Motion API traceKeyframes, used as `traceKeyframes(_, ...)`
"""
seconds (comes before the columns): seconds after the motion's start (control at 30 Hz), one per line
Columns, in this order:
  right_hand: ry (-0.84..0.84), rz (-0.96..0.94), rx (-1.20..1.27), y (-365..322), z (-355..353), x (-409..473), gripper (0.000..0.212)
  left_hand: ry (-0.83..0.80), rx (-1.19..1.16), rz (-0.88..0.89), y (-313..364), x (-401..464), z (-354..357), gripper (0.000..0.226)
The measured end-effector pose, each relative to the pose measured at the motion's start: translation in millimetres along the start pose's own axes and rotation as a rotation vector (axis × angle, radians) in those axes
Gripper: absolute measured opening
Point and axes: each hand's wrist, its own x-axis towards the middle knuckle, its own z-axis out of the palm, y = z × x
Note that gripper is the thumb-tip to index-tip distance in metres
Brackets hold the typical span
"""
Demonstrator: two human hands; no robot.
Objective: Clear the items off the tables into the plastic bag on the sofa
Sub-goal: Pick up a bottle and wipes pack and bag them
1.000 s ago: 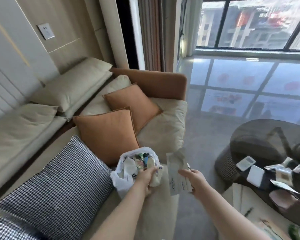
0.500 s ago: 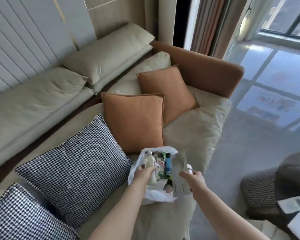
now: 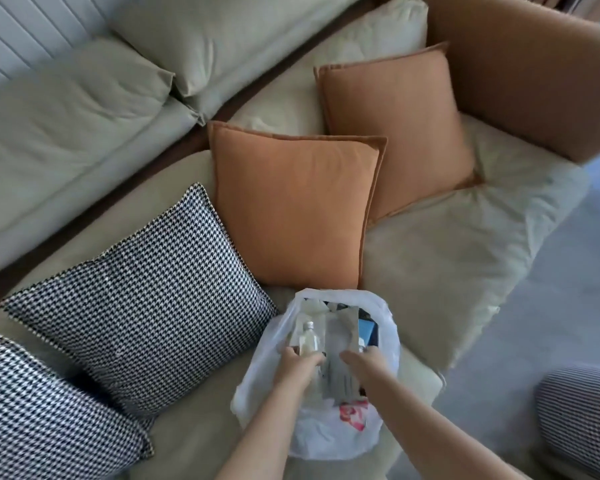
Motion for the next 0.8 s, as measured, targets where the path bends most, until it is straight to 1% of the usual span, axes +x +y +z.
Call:
traceKeyframes(0.07, -0.006, -0.024, -0.006, -3, 2, 14, 0.029, 0.060, 0.002, -0.005, 2, 9, 7, 0.042)
traceKeyframes(0.1, -0.002, -0.041, -0.033, -4, 1, 18, 0.030, 0.089, 0.018, 0.001, 3, 13, 10, 0.041)
traceKeyframes(0.13, 0.000, -0.055, -0.084, -5, 0, 21, 0.033, 0.116, 0.044, 0.014, 3, 15, 12, 0.042)
traceKeyframes(0.2, 0.009, -0.064, -0.194, -4, -2, 26, 0.045, 0.170, 0.101, 0.054, 4, 17, 14, 0.044)
traceKeyframes(0.23, 0.005, -0.074, -0.221, -4, -2, 28, 0.047, 0.186, 0.124, 0.072, 4, 18, 14, 0.042)
traceKeyframes(0.33, -0.040, -0.144, -0.254, -4, -3, 23, 0.047, 0.195, 0.245, 0.110, 4, 17, 11, 0.040)
traceKeyframes(0.4, -0.042, -0.224, -0.308, -4, -4, 16, 0.056, 0.210, 0.310, 0.152, 3, 14, 9, 0.044)
traceKeyframes(0.47, -0.028, -0.294, -0.416, -3, -5, 11, 0.063, 0.207, 0.344, 0.200, 4, 8, 6, 0.049)
traceKeyframes(0.53, -0.031, -0.314, -0.558, -1, -5, 6, 0.059, 0.195, 0.362, 0.254, 4, 1, 2, 0.052)
traceKeyframes(0.6, -0.013, -0.296, -0.630, 1, -6, -2, 0.045, 0.180, 0.362, 0.302, 2, -8, -3, 0.051)
traceKeyframes(0.67, 0.045, -0.282, -0.583, 3, -7, -14, 0.033, 0.140, 0.362, 0.335, 1, -21, -11, 0.050)
traceKeyframes(0.77, 0.134, -0.322, -0.497, 9, -14, -41, 0.020, 0.027, 0.411, 0.390, -2, -44, -21, 0.054)
traceKeyframes(0.8, 0.166, -0.346, -0.501, 12, -17, -52, 0.018, -0.004, 0.446, 0.433, -2, -53, -24, 0.049)
